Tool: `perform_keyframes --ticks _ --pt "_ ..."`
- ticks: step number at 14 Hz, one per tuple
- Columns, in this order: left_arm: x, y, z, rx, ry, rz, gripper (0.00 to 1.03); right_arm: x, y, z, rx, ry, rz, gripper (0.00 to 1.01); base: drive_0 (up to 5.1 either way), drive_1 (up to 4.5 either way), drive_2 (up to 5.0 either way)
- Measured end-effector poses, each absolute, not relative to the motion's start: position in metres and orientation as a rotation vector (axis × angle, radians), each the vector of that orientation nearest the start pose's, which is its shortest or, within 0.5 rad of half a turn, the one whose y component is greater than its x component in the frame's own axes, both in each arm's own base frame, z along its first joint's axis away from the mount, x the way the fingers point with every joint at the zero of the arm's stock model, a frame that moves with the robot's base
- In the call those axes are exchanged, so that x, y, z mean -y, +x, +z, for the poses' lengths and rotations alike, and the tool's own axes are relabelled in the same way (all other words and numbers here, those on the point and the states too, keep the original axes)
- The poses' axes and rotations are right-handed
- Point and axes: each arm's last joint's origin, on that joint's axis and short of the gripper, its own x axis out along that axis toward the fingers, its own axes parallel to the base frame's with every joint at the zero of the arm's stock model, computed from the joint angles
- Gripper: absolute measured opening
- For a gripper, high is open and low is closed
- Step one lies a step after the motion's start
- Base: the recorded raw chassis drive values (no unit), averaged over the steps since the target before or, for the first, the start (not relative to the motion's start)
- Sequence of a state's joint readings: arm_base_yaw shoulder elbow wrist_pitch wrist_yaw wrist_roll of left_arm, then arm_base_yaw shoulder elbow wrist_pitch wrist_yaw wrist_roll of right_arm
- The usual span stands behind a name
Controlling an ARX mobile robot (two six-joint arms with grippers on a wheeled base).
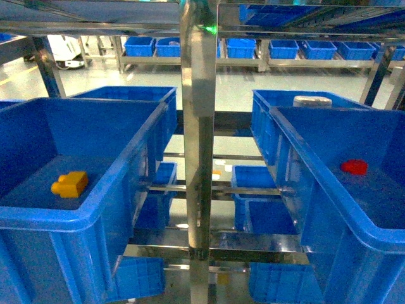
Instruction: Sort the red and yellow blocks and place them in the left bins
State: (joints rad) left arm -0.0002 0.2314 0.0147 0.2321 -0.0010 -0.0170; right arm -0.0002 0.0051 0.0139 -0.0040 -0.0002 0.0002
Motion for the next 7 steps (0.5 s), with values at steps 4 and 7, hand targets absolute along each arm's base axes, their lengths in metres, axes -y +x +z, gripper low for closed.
perform_keyframes --ticks 4,7 --pt "0.0000 0.1077 0.1711 0.016 -0.017 0.001 0.02 0.0000 0.0972 0.1675 0.005 0.000 0.000 0.02 0.0 0.00 0.0" --pt "0.0000 0.1019 0.1656 -0.031 -0.017 0.000 0.02 0.0000 0.0972 0.1675 0.005 0.000 0.000 0.02 0.0 0.00 0.0"
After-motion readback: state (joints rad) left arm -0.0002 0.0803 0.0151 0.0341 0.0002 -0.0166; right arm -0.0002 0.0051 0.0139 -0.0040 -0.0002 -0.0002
